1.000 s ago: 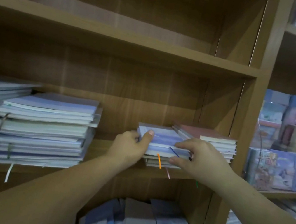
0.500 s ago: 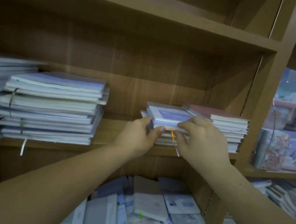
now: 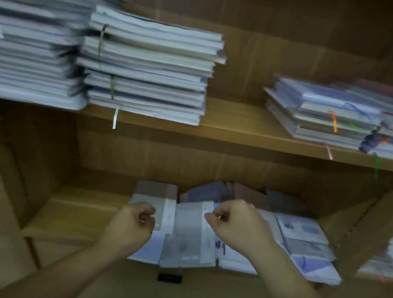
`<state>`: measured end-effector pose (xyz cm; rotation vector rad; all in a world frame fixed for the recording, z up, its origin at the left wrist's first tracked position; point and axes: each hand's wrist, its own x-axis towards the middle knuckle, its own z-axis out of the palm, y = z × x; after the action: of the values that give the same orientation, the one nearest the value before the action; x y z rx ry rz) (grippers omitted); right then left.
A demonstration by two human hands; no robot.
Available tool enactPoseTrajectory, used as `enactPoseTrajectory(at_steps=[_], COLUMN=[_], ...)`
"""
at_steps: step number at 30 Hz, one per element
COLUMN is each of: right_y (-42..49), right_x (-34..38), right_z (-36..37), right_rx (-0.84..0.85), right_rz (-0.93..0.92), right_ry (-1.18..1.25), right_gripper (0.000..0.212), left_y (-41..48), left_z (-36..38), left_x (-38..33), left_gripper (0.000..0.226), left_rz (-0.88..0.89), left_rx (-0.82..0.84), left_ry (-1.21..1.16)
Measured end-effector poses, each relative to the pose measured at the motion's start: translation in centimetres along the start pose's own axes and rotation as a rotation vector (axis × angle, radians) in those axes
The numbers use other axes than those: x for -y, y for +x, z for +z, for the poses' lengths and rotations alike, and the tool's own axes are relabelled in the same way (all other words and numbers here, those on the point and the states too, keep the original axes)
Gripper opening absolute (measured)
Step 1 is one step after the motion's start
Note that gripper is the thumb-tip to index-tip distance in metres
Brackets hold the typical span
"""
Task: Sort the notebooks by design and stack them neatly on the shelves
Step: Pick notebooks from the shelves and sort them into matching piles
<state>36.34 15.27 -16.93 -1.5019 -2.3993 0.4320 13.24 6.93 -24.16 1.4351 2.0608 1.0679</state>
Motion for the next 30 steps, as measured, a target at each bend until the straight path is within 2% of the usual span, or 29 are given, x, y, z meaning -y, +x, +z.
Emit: enactPoseTrajectory(at_steps=[3, 7, 10, 14, 17, 21, 23, 26, 30], right_y=[1.0, 1.0, 1.7, 1.6, 1.6, 1.9, 1.9, 1.5, 0.6], right_x=[-0.1, -1.5, -2.6, -3.8, -4.0, -4.6, -4.8, -4.3, -3.5], right_z=[3.8, 8.0, 8.6, 9.7, 10.2, 10.4, 10.2, 9.1, 7.3], right_rx=[0.044, 0.090, 0.090, 0.146, 0.135, 0.013, 0.021, 0.047, -0.062], right_rz=[0.027, 0.109, 0.172, 0.206, 0.238, 0.285, 0.310, 0.302, 0.284], right_ry=[0.081, 0.050, 0.015, 0.127, 0.253, 0.409, 0.480, 0.556, 0.627], right_gripper=[0.022, 0.051, 0.054, 0.061, 0.061, 0.046, 0.044, 0.042, 0.045], left_y=[0.5, 1.7, 2.7, 4.5, 4.4, 4.6, 4.7, 4.7, 4.1], left_z=[-0.2, 1.2, 1.1, 0.9, 1.2, 1.7, 1.3, 0.8, 0.2], left_x=[4.1, 11.3, 11.4, 10.6, 9.3, 9.2, 9.3, 9.8, 10.8], left_gripper=[0.029, 0.046, 0.035, 0.059, 0.060, 0.055, 0.050, 0.041, 0.021], left_rz=[-0.126, -0.284, -0.352, -0.499, -0.647, -0.669, -0.674, -0.649, -0.614], left_rx=[0.042, 0.048, -0.030, -0.082, -0.018, 0.068, 0.081, 0.098, 0.143], left_ry=[0.088, 0.234, 0.087, -0.048, -0.301, -0.429, -0.483, -0.464, -0.394])
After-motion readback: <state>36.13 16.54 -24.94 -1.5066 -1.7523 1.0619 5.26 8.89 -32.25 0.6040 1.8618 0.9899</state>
